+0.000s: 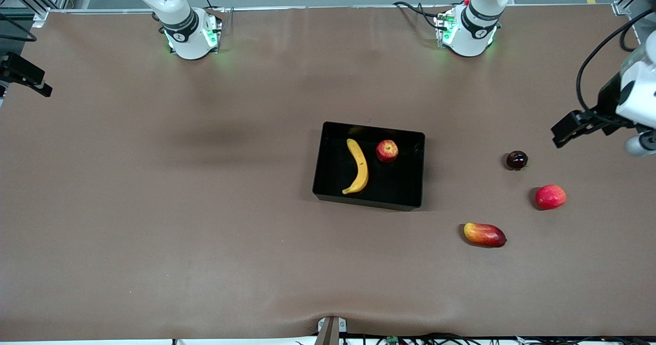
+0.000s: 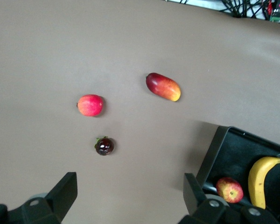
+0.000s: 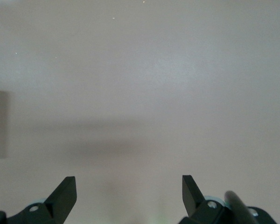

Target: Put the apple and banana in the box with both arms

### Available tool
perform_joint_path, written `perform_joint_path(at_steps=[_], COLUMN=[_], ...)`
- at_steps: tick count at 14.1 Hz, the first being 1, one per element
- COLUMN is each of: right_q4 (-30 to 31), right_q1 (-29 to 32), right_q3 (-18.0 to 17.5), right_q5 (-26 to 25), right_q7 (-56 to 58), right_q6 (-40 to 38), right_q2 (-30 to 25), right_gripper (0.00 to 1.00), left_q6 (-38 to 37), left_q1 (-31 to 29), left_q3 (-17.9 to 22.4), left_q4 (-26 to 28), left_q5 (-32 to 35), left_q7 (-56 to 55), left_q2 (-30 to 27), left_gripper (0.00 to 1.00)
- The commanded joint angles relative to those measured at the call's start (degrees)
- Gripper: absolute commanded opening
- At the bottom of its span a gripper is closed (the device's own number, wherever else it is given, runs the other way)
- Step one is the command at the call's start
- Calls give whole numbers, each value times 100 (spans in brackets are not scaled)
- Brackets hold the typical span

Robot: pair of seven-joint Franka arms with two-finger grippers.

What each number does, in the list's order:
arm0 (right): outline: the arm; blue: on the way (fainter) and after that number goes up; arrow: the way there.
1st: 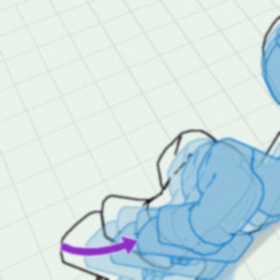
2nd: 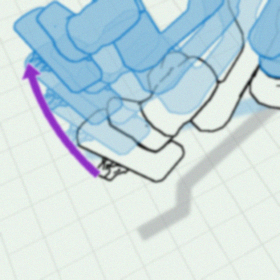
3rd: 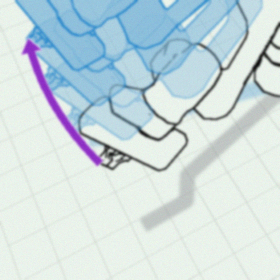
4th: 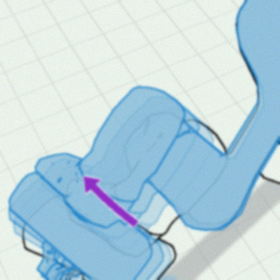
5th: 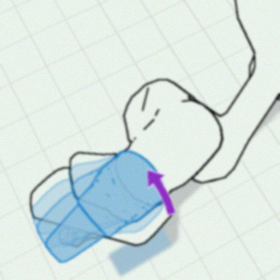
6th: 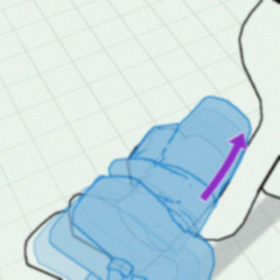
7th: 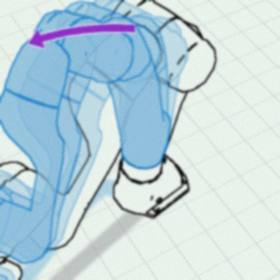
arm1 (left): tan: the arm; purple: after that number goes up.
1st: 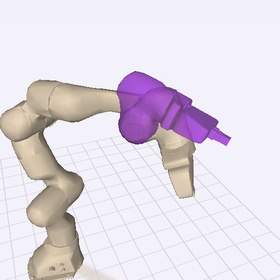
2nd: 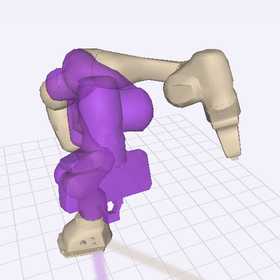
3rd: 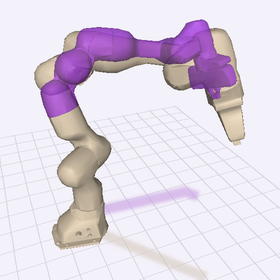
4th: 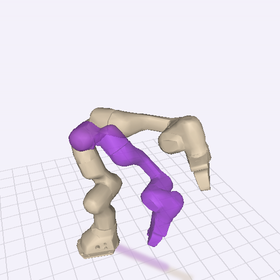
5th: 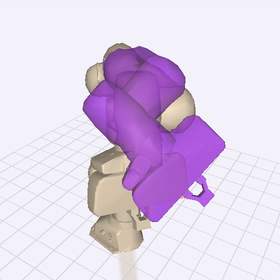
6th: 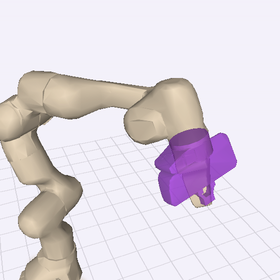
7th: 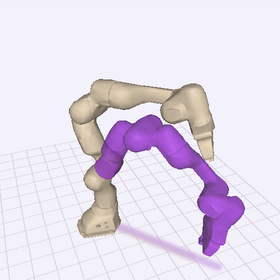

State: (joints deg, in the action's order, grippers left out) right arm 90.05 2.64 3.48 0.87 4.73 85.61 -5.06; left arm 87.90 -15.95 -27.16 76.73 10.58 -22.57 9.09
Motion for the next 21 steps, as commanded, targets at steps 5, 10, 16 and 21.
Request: perform_joint_path(at_steps=[5,10,16,21], right_q4=[-111,-111,-111,-111], right_q1=[52,52,70,79], right_q3=[-49,-49,-49,-49], right_q5=[89,89,89,89], right_q7=[-7,-16,-16,-16], right_q6=[-71,-79,-71,-79], right_q2=[49,49,49,49], right_gripper=[100,100,100,100], left_q6=[-45,25,139,271], left_q1=[1285,1683,1665,1674], left_q3=[1825,2162,2083,2065], left_q4=[561,676,711,869], left_q5=[-459,-672,-741,-742], left_q7=[1096,1255,1281,1316], left_q2=[-610,-663,-681,-707], left_gripper=[100,100,100,100])
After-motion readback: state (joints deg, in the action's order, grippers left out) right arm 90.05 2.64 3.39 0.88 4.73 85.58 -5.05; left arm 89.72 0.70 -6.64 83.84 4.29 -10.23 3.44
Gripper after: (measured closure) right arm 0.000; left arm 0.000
